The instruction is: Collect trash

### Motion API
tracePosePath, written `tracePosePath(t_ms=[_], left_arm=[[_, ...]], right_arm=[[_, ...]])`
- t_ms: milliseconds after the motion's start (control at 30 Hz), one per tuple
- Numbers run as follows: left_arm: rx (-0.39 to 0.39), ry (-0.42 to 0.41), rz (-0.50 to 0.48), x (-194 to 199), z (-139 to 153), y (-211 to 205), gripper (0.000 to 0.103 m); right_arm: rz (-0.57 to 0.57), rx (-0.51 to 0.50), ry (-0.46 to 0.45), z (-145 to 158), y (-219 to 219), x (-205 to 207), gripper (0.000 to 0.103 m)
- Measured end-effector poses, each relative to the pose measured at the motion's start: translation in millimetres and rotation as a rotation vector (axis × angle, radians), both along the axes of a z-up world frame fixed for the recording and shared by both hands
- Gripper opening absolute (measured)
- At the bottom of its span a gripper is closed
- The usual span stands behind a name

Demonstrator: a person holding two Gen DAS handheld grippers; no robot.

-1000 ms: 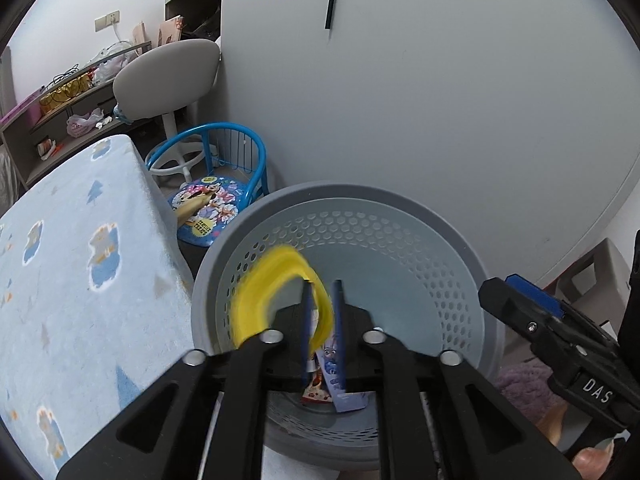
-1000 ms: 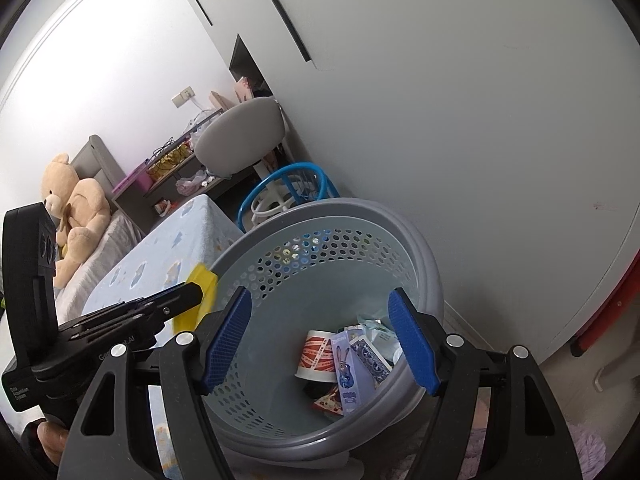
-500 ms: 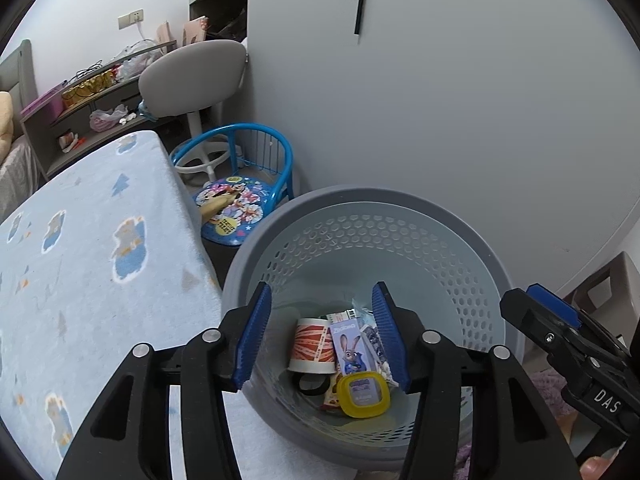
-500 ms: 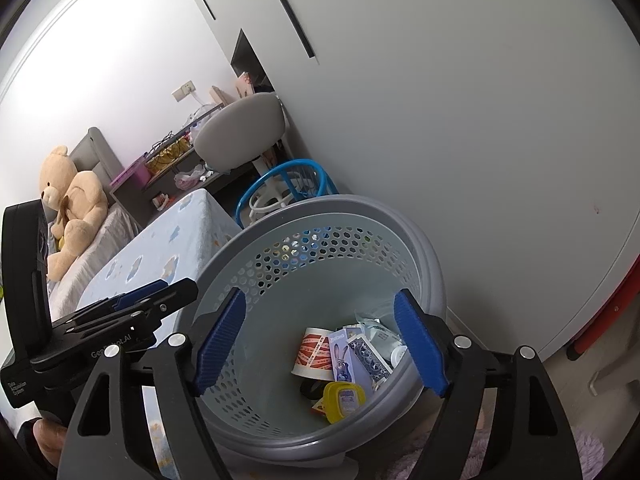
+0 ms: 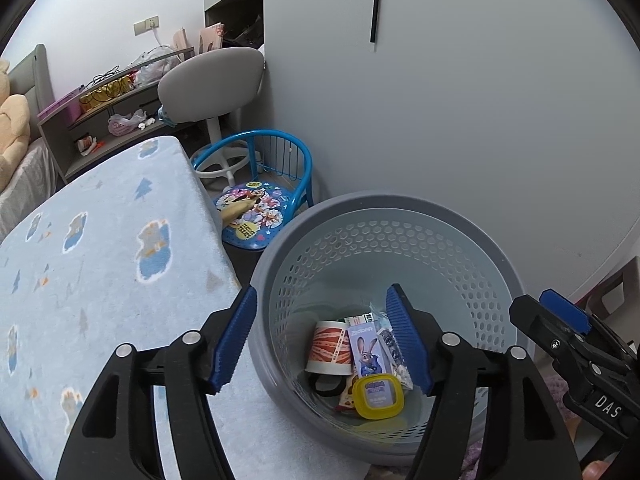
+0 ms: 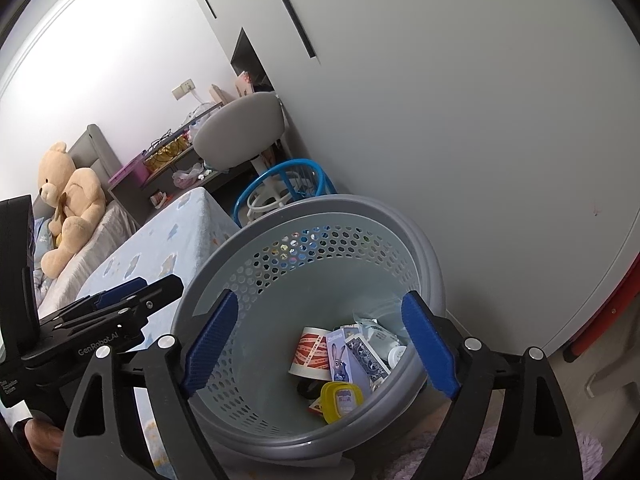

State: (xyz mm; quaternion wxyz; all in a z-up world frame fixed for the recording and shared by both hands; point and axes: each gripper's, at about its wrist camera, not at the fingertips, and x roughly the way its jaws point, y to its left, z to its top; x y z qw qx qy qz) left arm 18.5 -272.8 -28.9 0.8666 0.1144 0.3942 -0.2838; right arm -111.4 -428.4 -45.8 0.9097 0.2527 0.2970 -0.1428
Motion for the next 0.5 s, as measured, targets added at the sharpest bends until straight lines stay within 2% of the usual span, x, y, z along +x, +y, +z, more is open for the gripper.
tracePosePath(t_ms=[500], left_arm=[[0.015,-0.029,0.020,0.0,3.3,5.6,0.074]], right_arm=[[0.003,-0.001,0.005,0.0,0.3,2.8,0.088]])
